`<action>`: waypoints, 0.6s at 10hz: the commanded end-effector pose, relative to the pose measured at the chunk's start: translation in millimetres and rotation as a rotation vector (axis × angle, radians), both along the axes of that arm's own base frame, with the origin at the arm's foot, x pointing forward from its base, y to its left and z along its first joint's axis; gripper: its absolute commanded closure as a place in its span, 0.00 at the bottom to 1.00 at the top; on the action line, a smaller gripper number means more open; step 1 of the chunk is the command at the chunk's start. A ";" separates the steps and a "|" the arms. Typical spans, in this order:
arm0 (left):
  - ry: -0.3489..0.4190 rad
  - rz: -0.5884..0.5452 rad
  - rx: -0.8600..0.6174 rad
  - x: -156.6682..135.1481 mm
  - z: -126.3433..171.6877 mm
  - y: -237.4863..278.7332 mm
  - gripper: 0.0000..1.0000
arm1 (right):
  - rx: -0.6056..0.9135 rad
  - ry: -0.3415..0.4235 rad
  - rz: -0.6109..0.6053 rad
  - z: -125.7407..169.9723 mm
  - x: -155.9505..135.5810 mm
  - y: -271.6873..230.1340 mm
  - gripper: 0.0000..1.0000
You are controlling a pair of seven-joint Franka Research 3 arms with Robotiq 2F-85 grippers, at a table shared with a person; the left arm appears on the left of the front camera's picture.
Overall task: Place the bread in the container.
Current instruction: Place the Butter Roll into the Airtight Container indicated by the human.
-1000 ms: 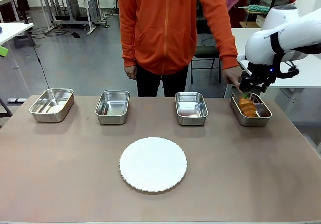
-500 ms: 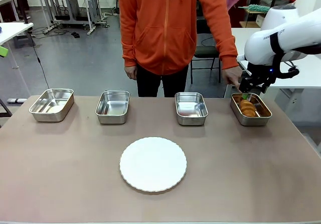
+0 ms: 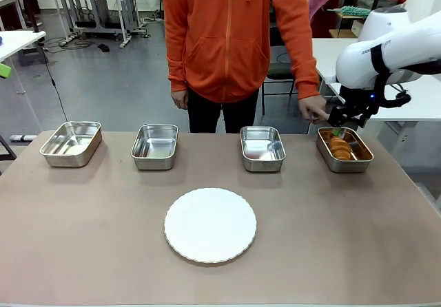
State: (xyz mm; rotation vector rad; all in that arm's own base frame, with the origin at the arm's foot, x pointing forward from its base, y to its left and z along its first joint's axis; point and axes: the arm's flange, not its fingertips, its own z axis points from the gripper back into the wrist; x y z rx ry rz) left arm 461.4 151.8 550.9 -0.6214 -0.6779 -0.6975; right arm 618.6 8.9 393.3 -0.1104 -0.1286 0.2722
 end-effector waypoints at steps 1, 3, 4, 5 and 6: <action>-0.010 0.002 -0.011 -1.3 2.0 -0.3 0.00 | -0.005 -0.070 -0.056 17.5 -26.2 17.4 0.00; -0.010 0.002 -0.011 -1.3 2.0 -0.3 0.00 | 0.019 -0.103 -0.122 45.6 -65.3 24.2 0.00; -0.010 0.002 -0.011 -1.3 2.0 -0.3 0.00 | 0.023 -0.101 -0.144 54.1 -86.2 26.2 0.00; -0.010 0.002 -0.011 -1.3 2.0 -0.3 0.00 | 0.038 -0.095 -0.162 59.1 -108.8 28.2 0.00; -0.010 0.002 -0.011 -1.3 2.0 -0.3 0.00 | 0.042 -0.099 -0.182 59.2 -137.3 30.3 0.00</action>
